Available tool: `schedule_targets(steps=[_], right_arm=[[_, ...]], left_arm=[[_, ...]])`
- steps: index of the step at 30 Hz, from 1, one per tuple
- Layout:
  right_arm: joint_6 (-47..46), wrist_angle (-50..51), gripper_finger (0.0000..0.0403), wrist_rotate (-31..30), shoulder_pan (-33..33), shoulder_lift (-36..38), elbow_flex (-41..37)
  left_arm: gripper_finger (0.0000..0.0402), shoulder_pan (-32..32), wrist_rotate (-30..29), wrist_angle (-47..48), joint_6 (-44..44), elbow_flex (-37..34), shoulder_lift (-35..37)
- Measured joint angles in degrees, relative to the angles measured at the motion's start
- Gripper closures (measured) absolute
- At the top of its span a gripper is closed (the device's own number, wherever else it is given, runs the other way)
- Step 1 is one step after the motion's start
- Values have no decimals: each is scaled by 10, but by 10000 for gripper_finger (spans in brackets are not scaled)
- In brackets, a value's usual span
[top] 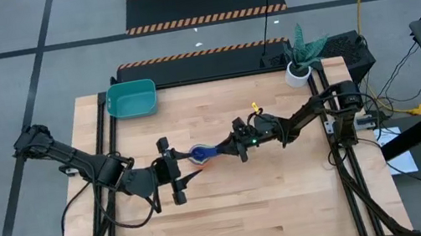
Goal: Nest measuring cups in basket
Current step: Stack the dark blue measuring cup on top of the green measuring cup
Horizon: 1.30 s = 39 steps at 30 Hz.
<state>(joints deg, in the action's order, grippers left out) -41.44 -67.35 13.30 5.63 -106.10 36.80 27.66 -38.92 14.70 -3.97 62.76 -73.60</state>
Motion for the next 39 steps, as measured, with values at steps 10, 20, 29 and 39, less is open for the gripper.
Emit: schedule_targets(steps=[10, 20, 29, 39], right_arm=[[29, 47, 241, -49, 8, 0, 0], [115, 91, 196, -73, -22, 32, 4], [354, 421, 113, -324, -167, 102, 115], [376, 499, 33, -401, -196, 39, 210]], left_arm=[[183, 0, 0, 0, -8, 0, 0], [183, 0, 0, 2, -11, 0, 0], [183, 0, 0, 2, -10, 0, 0], [183, -2, 0, 0, -8, 0, 0]])
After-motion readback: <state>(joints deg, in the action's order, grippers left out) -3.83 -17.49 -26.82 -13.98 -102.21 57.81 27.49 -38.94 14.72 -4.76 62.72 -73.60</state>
